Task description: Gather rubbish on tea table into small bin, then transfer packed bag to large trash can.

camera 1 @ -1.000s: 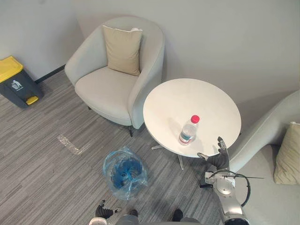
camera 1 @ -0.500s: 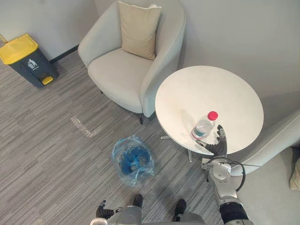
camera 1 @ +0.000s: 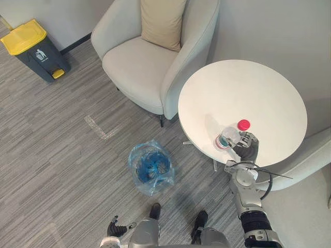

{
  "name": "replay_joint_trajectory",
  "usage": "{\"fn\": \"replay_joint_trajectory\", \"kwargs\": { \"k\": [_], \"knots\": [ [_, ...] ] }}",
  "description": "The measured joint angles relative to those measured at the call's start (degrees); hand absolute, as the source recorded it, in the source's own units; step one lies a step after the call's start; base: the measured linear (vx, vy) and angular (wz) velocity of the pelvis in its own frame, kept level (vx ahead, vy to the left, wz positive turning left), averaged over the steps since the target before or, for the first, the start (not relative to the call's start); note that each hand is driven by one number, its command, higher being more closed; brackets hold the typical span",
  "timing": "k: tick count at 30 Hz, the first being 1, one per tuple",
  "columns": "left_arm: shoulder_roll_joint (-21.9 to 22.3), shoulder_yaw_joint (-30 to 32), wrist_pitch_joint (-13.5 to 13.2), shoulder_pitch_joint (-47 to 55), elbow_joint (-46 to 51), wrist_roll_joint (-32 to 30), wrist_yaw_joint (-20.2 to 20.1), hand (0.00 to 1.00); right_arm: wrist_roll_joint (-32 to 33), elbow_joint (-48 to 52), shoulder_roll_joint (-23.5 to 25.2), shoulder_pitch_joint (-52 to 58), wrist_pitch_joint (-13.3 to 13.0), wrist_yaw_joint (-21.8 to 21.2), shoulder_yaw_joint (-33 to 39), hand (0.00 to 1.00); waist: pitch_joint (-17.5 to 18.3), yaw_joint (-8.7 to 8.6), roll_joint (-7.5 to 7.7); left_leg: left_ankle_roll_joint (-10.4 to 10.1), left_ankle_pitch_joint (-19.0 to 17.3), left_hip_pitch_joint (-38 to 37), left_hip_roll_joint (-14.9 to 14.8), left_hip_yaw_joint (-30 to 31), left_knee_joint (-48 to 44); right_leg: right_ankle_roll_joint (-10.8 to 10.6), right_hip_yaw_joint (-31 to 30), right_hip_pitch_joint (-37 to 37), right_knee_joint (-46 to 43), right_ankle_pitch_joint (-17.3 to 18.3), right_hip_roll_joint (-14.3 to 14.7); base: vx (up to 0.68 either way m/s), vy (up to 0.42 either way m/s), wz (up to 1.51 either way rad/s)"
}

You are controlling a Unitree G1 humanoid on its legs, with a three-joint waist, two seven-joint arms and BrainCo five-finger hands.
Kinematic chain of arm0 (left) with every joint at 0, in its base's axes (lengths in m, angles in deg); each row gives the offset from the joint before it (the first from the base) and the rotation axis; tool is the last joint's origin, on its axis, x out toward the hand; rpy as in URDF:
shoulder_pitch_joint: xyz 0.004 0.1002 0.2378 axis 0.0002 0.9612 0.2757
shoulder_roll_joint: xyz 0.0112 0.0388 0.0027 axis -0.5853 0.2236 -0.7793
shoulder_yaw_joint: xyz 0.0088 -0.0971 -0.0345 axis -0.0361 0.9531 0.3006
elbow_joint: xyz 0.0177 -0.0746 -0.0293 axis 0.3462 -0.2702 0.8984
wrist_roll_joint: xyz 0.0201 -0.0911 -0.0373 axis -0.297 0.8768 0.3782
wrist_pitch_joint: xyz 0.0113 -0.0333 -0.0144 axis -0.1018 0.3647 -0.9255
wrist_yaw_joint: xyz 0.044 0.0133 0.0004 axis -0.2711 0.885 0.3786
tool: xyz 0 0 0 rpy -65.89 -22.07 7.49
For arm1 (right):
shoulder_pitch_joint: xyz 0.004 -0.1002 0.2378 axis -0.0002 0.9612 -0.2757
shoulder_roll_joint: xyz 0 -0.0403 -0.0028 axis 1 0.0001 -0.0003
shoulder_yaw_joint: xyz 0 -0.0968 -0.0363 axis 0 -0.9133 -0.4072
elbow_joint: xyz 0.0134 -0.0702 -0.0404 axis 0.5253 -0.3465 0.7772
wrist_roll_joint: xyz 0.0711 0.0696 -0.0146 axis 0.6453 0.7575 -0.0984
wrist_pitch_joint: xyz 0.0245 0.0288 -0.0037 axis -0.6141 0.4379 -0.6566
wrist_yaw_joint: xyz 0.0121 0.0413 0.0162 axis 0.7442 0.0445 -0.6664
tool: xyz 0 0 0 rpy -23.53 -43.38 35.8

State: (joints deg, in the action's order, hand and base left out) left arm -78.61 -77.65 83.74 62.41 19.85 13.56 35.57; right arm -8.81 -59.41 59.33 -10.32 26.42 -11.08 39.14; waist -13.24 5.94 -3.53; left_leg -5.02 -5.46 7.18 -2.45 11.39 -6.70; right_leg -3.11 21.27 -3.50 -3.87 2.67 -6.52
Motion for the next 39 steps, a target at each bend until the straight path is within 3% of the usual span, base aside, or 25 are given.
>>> {"fn": "replay_joint_trajectory", "kwargs": {
  "k": [8,15,19,22,33,39],
  "knots": [
    [0.0,0.0,0.0,0.2,0.2,0.8,-0.1,0.00,1.3,0.5,-0.2,0.4,0.0,-0.3,2.3,1.00,0.0,-0.01,-0.01,0.0,0.0,-0.3,0.0,-0.1,0.0,0.0,-0.2,0.2,0.0,-0.1,0.0,0.00,0.000,0.00],
    [-0.1,0.0,0.0,0.3,-0.6,0.6,-0.4,0.00,0.8,10.2,-0.1,6.7,-0.4,-3.2,2.4,1.00,0.2,-0.76,0.13,0.0,0.0,-2.5,0.1,-0.6,0.8,-0.2,-1.8,1.7,0.6,-0.6,0.1,-0.01,0.013,-0.06],
    [-0.2,0.0,0.1,0.3,-1.4,0.0,-1.1,0.00,-2.9,15.6,0.0,11.9,-0.7,-5.2,0.1,1.00,0.3,-1.85,0.19,0.4,0.3,-4.0,0.1,-1.5,1.9,-0.3,-3.1,3.3,3.3,-2.3,0.4,-0.03,0.018,-0.16],
    [-0.6,-0.1,0.2,0.9,-2.2,-0.6,-1.2,0.00,-4.6,19.2,0.9,16.6,-1.0,-6.7,-1.9,1.00,2.4,-2.79,0.90,0.4,0.3,-4.6,0.1,-1.7,2.7,-0.4,-3.6,3.7,4.3,-2.9,0.6,-0.02,0.014,-0.08],
    [-1.7,-2.8,0.4,1.5,-3.1,-1.8,-1.1,0.00,-12.7,26.2,2.2,26.9,-1.9,-9.9,-8.4,1.00,6.6,-3.42,1.95,0.6,0.8,-7.5,-0.1,-3.3,5.2,-0.7,-5.9,5.6,6.0,-3.5,0.8,-0.02,0.010,-0.07],
    [-2.5,-4.6,0.4,1.6,-3.2,-2.4,-1.1,0.00,-15.1,27.2,2.1,28.4,-2.1,-10.3,-9.0,1.00,7.1,-3.86,2.31,0.6,0.8,-9.7,-0.2,-3.4,5.8,-0.8,-6.2,7.5,6.1,-3.4,0.9,0.01,0.005,-0.03]
  ]
}}
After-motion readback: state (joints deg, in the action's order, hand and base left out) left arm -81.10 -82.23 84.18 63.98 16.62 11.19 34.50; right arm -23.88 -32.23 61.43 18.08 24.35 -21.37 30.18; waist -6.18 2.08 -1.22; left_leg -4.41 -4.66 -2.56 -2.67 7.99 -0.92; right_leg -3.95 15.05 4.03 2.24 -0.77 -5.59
